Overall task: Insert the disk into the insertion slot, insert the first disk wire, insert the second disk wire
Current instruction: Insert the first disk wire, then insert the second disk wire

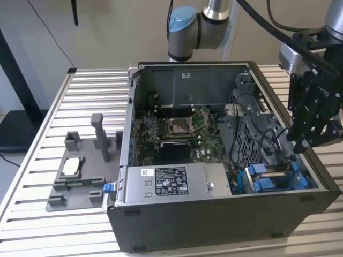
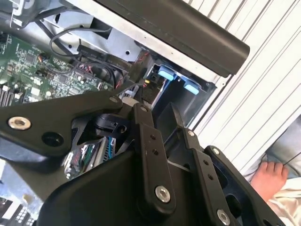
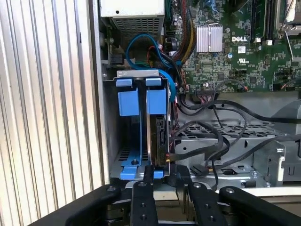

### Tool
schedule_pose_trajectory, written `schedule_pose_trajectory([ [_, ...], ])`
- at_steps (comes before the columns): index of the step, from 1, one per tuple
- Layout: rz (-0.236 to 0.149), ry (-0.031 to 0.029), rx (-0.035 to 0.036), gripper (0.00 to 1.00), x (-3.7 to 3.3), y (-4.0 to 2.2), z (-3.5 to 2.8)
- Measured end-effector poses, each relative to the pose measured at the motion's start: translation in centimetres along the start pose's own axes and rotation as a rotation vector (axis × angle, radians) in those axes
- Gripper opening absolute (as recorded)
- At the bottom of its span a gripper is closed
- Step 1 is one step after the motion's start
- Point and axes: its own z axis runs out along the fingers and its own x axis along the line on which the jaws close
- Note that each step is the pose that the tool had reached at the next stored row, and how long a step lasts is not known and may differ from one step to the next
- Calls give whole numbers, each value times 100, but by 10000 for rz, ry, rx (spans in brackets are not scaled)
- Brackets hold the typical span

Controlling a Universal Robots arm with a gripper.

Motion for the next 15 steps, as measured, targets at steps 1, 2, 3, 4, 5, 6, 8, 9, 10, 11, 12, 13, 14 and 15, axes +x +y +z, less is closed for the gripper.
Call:
schedule_pose_trajectory([
  [1,2,5,-127,34,-1,-19,2],
  [2,3,12,-243,34,-2,-38,3],
  [3,4,19,-342,34,-3,-57,3],
  [4,5,19,-403,34,-4,-75,6],
  [5,5,13,-440,34,-5,-92,6],
  [6,6,7,-470,34,-6,-109,7],
  [8,7,-10,-512,34,-7,-137,8],
  [9,8,-21,-535,34,-8,-145,0],
  [10,8,-30,-557,34,-9,-153,-14],
  [11,9,-34,-567,34,-9,-159,-36],
  [12,9,-40,-569,34,-9,-165,-61],
  [13,10,-46,-570,34,-10,-168,-89],
  [14,11,-54,-571,34,-11,-171,-110],
  [15,11,-61,-572,34,-13,-173,-128],
])
